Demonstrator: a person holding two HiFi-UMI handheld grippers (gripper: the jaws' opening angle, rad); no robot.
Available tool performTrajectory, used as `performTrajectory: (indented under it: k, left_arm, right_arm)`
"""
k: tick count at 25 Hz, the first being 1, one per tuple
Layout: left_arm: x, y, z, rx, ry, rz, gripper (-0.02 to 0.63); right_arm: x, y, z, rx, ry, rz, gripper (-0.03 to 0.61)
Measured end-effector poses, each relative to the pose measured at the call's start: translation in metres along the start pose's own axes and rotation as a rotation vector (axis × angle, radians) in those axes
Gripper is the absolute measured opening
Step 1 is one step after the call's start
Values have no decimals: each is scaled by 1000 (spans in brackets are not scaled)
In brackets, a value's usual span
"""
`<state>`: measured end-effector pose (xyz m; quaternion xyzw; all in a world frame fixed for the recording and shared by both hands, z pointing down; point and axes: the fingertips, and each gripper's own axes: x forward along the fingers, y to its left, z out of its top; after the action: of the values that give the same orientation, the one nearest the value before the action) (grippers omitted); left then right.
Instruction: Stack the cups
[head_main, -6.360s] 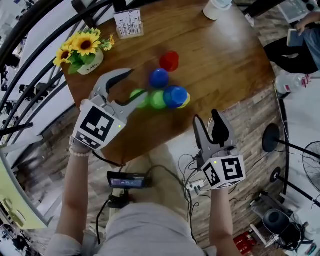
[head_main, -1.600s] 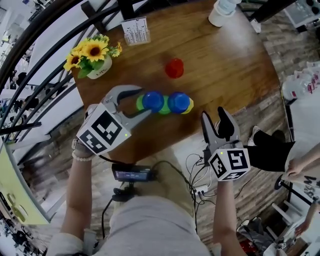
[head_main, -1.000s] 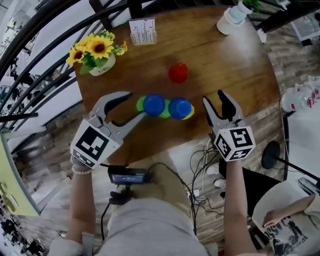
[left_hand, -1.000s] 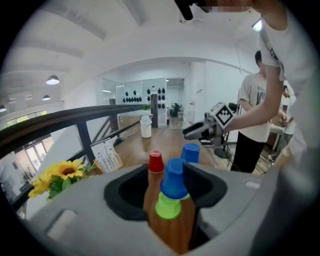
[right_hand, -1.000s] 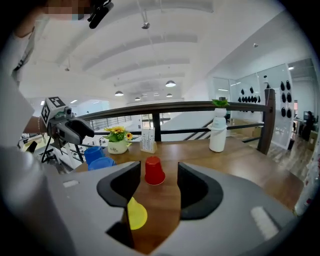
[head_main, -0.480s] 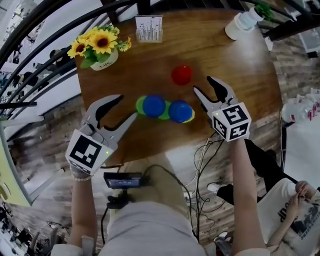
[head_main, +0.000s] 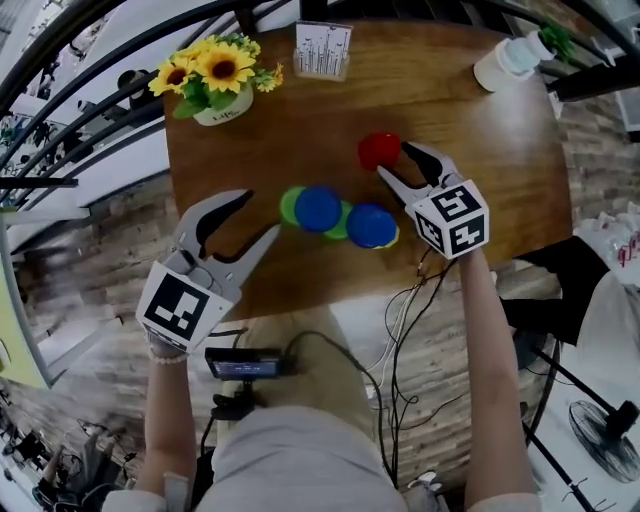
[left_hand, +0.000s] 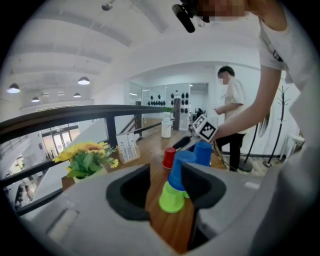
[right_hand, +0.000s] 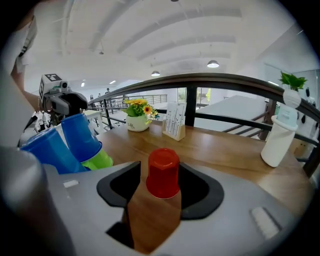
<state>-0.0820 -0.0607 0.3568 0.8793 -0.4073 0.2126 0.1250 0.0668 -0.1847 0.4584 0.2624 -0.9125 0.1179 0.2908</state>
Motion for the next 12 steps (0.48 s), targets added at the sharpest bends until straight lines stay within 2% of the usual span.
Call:
performTrajectory:
  k: [12]
  left_arm:
    - [-8, -3, -11, -20, 8, 20, 181]
  right_arm:
    - [16, -7, -1, 35, 8, 17, 210]
